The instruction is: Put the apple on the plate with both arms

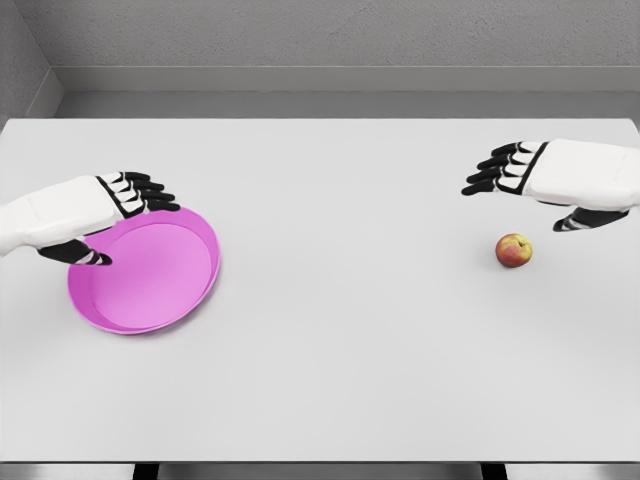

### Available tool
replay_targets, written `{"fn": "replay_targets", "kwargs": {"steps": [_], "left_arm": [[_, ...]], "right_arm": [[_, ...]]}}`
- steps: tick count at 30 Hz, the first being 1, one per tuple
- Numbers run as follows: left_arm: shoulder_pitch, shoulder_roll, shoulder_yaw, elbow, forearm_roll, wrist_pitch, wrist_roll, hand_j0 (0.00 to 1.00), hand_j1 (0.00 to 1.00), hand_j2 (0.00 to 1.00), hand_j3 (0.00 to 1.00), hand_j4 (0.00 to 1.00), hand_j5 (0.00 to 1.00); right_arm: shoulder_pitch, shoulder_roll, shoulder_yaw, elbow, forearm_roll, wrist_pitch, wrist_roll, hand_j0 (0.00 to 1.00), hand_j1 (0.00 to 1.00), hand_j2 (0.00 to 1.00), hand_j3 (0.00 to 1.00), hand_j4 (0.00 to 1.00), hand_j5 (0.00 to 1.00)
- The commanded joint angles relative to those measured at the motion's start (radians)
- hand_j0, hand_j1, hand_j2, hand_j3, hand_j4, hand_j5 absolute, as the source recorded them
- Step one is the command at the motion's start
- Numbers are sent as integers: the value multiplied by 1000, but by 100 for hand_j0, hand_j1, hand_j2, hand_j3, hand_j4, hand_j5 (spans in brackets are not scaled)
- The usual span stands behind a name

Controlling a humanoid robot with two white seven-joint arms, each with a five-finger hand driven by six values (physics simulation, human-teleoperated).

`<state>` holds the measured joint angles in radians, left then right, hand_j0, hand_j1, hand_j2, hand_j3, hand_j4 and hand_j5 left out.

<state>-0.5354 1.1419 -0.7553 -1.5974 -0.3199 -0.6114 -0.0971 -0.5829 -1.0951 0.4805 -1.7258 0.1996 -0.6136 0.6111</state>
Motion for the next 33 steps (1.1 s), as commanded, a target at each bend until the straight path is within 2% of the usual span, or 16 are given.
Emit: {"fn": "replay_targets", "kwargs": {"steps": [1,5,7,9,10,14,18,21,24,25,27,33], "left_arm": [[2,1,2,-1,5,0,-3,100,100,100,100,100,100],[0,-5,4,-7,7,0,-4,100,100,100,100,100,100],[0,-7,4,-6,7,0,-45,100,100,100,100,100,100],[-9,-8,4,-3,7,0,-58,100,100,100,100,100,100],[-11,-7,4,-1,7,0,-58,100,100,100,100,100,100],[-8,-7,1,1,7,0,-58,100,100,100,100,100,100],[-5,-10,2,19,7,0,-59,100,100,100,100,100,100],[-3,-11,1,20,7,0,-64,100,100,100,100,100,100],[-6,-11,-2,21,7,0,-93,100,100,100,100,100,100],[-6,-11,-4,21,7,0,-93,100,100,100,100,100,100],[-9,-13,-7,21,7,0,-104,100,100,100,100,100,100],[-14,-16,-9,21,7,0,-133,100,100,100,100,100,100]], "right_arm": [[0,1,1,-5,-5,3,0,100,100,100,100,100,100],[-3,12,0,-6,-9,3,0,100,100,100,100,100,100],[6,1,-2,-8,-19,3,0,100,100,100,100,100,100],[38,1,0,31,-221,3,0,100,100,100,100,100,100],[41,-2,-7,46,-285,3,0,100,100,100,100,100,100],[58,-23,-11,112,-327,3,0,100,100,100,100,100,100],[113,-25,0,158,-316,3,0,100,100,100,100,100,100],[115,-20,36,181,-305,3,0,100,100,100,100,100,100],[114,12,46,232,-230,3,0,100,100,100,100,100,100],[114,30,61,238,-218,3,0,100,100,100,100,100,100],[112,89,61,296,-149,3,0,100,100,100,100,100,100],[109,101,63,354,-138,3,0,100,100,100,100,100,100]]}}
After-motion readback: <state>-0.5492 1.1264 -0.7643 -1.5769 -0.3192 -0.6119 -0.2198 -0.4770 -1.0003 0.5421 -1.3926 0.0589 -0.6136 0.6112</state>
